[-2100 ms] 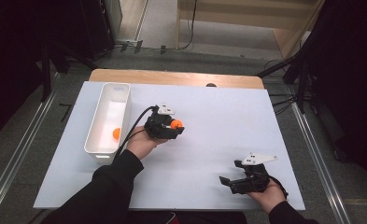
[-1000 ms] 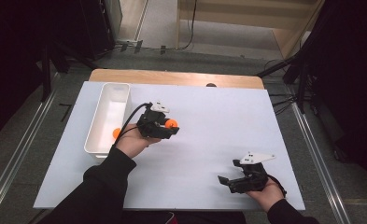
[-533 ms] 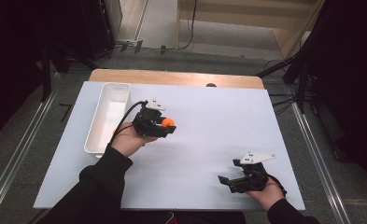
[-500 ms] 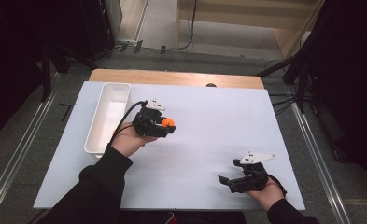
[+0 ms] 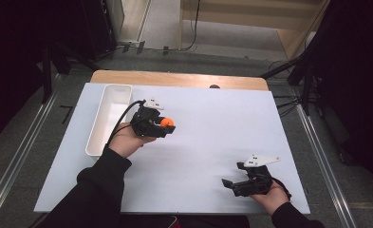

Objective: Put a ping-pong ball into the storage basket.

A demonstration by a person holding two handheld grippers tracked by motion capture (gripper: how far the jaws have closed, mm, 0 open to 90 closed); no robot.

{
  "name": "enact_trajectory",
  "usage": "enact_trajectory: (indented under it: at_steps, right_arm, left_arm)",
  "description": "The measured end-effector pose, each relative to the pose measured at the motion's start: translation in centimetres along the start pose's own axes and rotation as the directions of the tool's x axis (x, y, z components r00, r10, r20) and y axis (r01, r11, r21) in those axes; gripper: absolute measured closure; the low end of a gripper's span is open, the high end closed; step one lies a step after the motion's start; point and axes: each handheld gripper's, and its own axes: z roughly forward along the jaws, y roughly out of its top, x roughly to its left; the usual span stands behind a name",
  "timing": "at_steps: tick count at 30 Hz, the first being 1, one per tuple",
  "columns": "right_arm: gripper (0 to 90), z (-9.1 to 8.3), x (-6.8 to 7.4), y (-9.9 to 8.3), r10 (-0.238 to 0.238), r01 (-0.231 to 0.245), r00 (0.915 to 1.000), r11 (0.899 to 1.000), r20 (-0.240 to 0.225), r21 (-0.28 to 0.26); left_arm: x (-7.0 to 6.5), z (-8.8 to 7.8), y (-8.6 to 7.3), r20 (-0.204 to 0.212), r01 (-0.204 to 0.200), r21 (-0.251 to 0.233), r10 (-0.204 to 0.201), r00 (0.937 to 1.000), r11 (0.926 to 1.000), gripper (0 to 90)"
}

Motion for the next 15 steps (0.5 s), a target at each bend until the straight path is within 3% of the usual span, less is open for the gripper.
enact_trajectory:
  at_steps: [15]
  right_arm:
    - [7.8, 0.1, 0.1, 0.0, -0.002, 0.002, 1.0, 1.0, -0.003, 0.001]
  left_arm:
    - [1.2, -1.4, 0.0, -0.055, 0.01, -0.011, -0.011, 0.9984, 0.9999, 50.0]
